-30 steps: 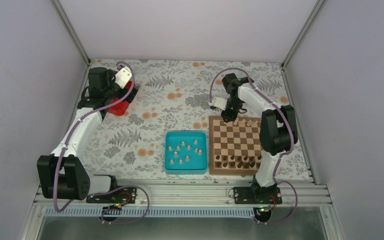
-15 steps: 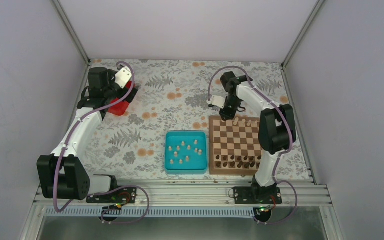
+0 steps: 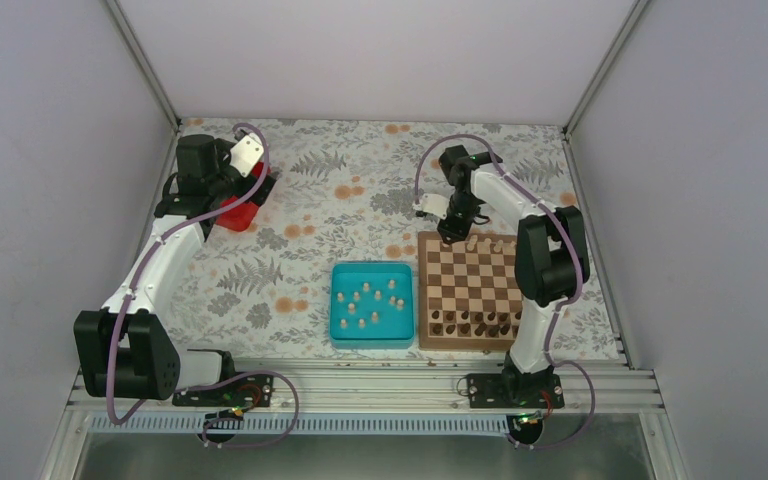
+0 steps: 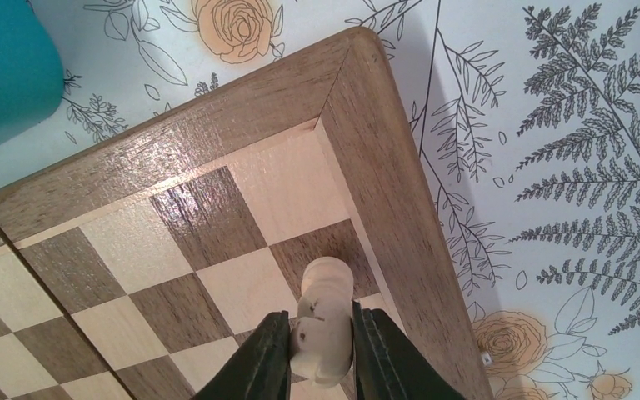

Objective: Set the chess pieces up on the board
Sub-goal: Place the chess piece on the chessboard, then pick up the chess piece from the storage box.

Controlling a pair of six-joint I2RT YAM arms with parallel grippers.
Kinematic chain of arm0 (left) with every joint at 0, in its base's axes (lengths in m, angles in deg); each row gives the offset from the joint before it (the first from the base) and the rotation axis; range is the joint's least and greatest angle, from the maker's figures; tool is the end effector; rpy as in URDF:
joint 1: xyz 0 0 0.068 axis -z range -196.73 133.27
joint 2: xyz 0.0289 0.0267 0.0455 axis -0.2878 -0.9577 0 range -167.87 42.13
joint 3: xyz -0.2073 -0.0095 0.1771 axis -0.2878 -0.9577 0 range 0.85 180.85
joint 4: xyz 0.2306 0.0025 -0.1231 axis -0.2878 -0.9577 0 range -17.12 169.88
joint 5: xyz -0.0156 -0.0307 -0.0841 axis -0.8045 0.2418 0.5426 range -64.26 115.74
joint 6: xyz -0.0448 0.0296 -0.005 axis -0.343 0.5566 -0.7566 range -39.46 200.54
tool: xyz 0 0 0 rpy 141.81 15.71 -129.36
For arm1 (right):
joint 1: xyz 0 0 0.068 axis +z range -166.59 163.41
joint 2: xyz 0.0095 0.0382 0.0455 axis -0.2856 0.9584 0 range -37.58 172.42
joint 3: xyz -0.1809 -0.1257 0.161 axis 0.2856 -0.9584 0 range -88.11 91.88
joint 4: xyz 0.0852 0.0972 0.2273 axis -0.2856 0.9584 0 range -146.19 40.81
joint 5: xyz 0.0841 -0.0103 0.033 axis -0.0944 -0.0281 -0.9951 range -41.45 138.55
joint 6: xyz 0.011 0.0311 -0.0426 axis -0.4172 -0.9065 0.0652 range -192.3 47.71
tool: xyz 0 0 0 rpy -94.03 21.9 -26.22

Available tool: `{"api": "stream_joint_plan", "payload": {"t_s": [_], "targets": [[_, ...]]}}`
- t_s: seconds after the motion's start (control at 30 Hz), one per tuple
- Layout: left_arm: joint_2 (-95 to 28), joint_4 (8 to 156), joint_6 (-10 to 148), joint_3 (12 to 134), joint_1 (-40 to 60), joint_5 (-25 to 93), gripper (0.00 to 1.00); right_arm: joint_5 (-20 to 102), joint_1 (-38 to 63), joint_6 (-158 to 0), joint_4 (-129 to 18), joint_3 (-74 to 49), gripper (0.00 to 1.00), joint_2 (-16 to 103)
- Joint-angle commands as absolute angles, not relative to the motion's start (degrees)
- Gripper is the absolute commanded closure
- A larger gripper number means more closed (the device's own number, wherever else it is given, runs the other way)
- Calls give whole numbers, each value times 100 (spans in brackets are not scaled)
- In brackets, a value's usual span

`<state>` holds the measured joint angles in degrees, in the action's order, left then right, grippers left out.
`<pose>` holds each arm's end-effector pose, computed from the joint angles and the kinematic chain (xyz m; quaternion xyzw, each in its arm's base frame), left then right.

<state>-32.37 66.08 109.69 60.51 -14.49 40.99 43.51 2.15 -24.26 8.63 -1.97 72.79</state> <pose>0.2961 -0.0210 0.3113 0.2957 0.8024 0.0067 0.5184 0.3416 0.1193 0.2058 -0.5501 0.8339 0.0405 0.0192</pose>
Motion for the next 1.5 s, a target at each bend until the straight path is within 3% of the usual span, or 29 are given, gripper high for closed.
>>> {"api": "stream_joint_plan", "payload": {"t_s": [0.0, 0.2, 0.47, 0.7, 1.13, 1.47], "targets": [[-3214, 6708, 11007, 6003, -1471, 4146, 0, 4372, 257, -2463, 881, -216, 77, 7368], [-3217, 6714, 11006, 5999, -1471, 4133, 0, 4339, 248, -2466, 899, -149, 62, 7317], [-3172, 6733, 10999, 5977, -1475, 4123, 0, 4373, 384, -2539, 1113, 386, 55, 7151], [-3127, 6699, 10990, 5990, -1477, 4150, 0, 4338, 1471, -2688, 1609, 897, 53, 7205], [-3144, 6704, 10954, 5989, -1478, 4172, 0, 3953, 3673, -2966, 1253, 121, 56, 7234], [-3214, 6728, 10893, 5998, -1480, 4176, 0, 4221, 4275, -3273, 618, -739, 55, 6872]]}}
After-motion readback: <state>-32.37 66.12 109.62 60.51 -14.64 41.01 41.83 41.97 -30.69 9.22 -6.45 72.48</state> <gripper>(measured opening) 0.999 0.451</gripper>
